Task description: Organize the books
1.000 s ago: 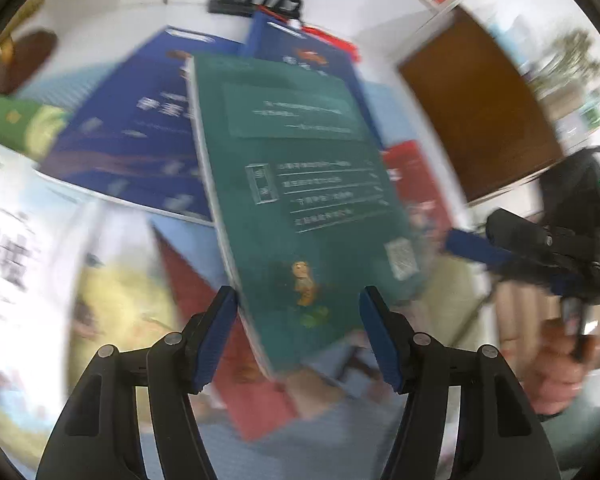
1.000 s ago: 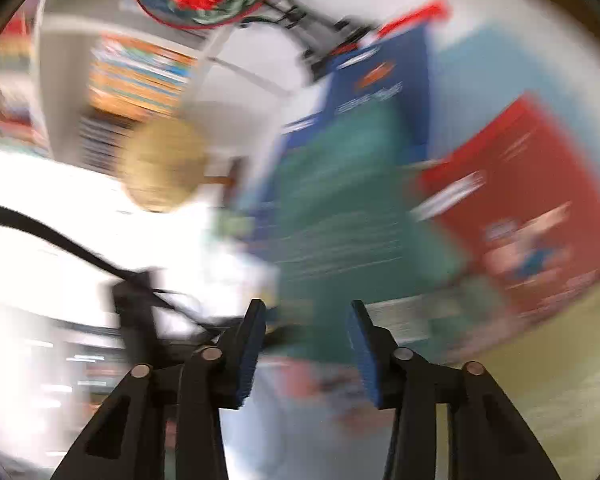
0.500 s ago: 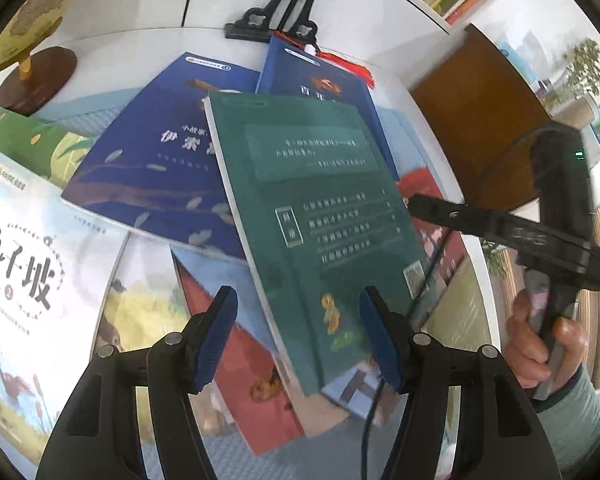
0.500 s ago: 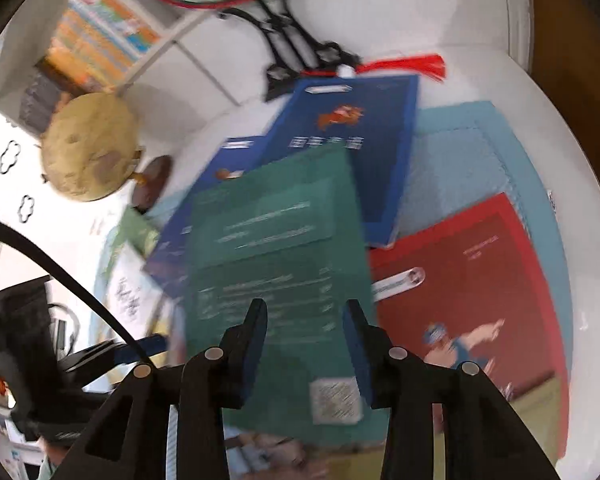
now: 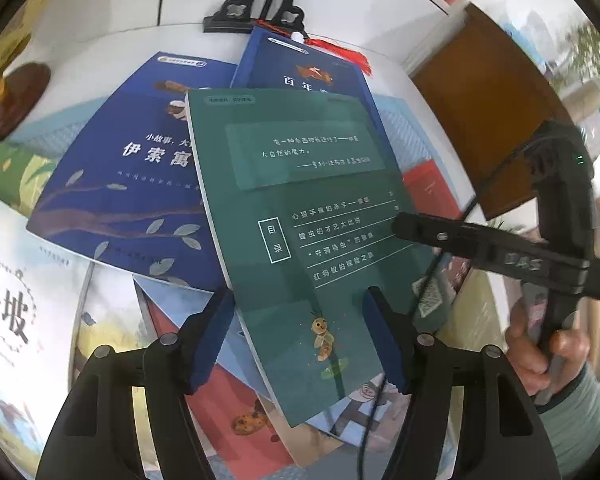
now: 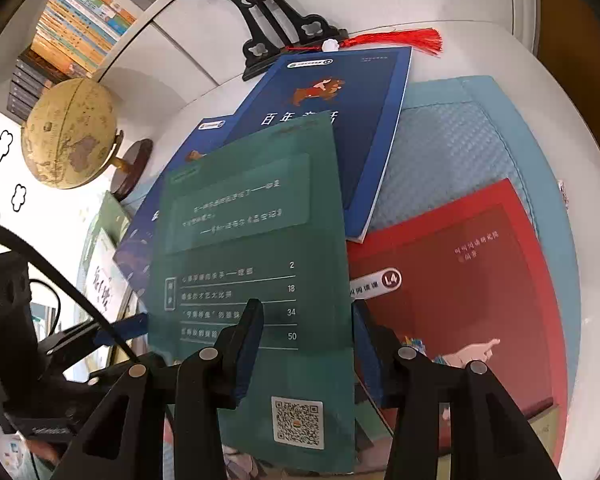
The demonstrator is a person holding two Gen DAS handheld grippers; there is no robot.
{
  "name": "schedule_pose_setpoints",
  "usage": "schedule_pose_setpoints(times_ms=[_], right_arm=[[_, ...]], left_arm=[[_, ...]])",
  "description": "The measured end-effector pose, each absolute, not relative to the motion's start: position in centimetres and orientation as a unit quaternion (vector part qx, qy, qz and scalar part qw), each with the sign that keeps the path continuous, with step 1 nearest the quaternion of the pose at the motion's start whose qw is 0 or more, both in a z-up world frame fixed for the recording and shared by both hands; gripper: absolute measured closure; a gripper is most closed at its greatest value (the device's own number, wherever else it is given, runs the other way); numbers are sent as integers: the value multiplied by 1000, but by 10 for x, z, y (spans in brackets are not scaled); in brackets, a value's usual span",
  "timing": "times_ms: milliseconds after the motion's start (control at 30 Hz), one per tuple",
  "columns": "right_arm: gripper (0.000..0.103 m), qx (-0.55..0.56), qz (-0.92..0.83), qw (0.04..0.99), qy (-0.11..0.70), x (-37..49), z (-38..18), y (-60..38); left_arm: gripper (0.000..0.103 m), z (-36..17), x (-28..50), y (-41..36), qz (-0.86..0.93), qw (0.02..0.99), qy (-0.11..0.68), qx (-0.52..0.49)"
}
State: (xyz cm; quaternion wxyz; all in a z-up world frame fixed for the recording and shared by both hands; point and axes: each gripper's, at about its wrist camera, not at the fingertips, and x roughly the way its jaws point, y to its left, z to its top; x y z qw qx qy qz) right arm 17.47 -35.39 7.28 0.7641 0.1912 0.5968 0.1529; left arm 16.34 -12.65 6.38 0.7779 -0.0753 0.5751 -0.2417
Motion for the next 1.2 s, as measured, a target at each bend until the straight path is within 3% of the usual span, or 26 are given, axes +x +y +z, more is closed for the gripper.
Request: schedule_pose_setpoints(times_ms=[200, 300, 400, 500, 867, 1000, 1200], right_arm=[[58, 321, 241, 744, 534, 150, 100, -380], [61, 365, 259, 714, 538, 145, 88, -378], [63, 341, 248, 713, 561, 142, 79, -363], [71, 329, 256, 720, 555, 137, 93, -356], [71, 190, 330, 759, 529, 111, 196, -292], [71, 187, 392, 735, 521, 103, 210, -245], [71, 169, 446, 674, 564, 89, 183, -185]], left_arm=[[40, 64, 158, -116, -257, 767, 577, -114], [40, 62, 152, -114, -272, 753, 579, -155], [40, 63, 144, -117, -254, 762, 578, -147], [40, 64, 138, -113, -246, 760, 579, -164], [40, 85, 93, -92, -228, 776, 550, -208], [40, 88, 66, -53, -189, 785, 539, -242], [40, 74, 7, 38, -40, 804, 530, -267]])
